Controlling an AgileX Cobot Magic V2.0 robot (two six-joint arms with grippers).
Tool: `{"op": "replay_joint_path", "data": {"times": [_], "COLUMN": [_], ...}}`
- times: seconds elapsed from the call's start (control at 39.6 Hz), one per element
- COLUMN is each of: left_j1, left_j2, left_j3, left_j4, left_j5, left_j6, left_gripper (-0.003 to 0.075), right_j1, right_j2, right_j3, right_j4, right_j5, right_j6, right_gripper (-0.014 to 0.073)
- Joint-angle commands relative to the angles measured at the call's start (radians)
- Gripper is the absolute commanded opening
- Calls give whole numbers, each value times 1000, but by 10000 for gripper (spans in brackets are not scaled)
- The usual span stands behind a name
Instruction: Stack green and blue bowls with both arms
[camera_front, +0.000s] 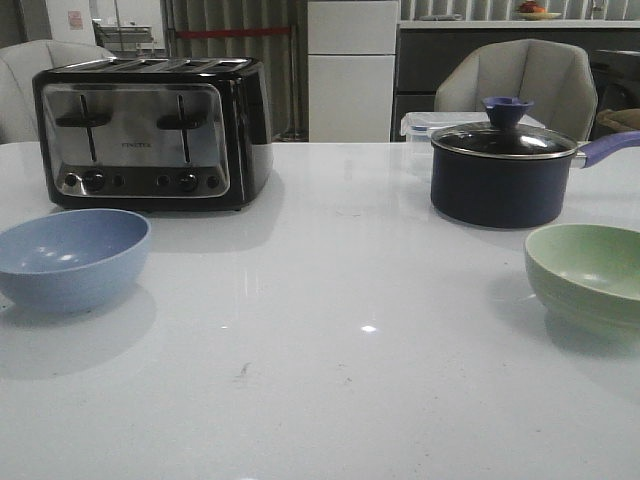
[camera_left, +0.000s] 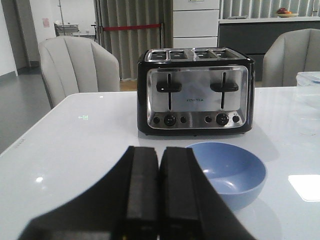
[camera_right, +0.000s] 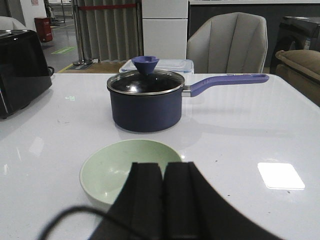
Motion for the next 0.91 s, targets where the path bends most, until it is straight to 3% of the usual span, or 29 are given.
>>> {"op": "replay_joint_path", "data": {"times": [0.0,0.76,0.88], "left_j1": [1,1,1], "left_j2": [-21,-21,-21], "left_j3": [11,11,9], "left_j4": [-2,-2,-14], "left_j5": [-83,-82,-195], "left_j6": [-4,-4,-4], "left_gripper": [99,99,99], "right_j1": [-6,-6,-6], "right_j2": [-14,-14,-14], "right_j3": [-6,-6,-27], "right_j4": [0,0,0], "right_j5": [-86,-102,-167], "right_j6": [-3,-3,-3], "right_gripper": [17,17,17]}}
